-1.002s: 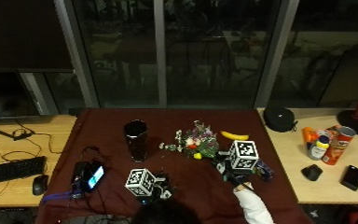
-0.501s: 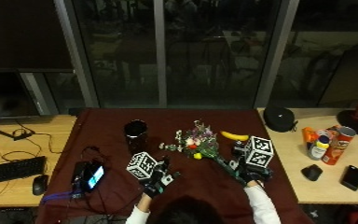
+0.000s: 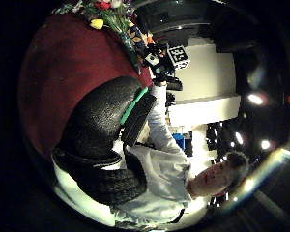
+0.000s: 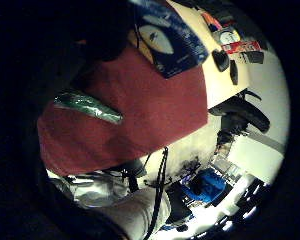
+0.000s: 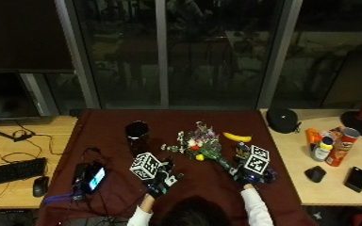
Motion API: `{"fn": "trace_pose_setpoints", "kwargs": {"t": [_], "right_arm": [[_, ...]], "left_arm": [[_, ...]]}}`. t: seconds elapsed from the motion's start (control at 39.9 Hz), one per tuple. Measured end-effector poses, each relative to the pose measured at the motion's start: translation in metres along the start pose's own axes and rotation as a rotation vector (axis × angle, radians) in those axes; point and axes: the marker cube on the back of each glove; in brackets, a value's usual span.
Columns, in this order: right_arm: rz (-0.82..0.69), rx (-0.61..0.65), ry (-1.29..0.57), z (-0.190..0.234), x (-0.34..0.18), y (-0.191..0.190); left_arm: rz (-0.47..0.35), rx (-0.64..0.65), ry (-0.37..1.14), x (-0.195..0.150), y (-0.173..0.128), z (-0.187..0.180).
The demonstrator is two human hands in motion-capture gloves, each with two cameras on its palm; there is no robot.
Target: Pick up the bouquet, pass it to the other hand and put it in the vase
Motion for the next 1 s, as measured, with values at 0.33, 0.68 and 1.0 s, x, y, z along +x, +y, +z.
{"fn": "trace_pose_setpoints", "kwargs": {"t": [0.33, 0.68, 1.0], "right_arm": [[0.051, 0.029, 0.218, 0.036, -0.006, -0.002], [-0.081, 0.186, -0.031, 0.005, -0.014, -0.005], [-0.101, 0.527, -0.456, -0.04, -0.029, -0.042]], "left_arm": [[-0.007, -0.025, -0.001, -0.003, 0.0, 0.007], [-0.022, -0.052, -0.046, -0.002, -0.008, 0.001], [0.018, 0.009, -0.2, 0.028, -0.04, -0.031]]}}
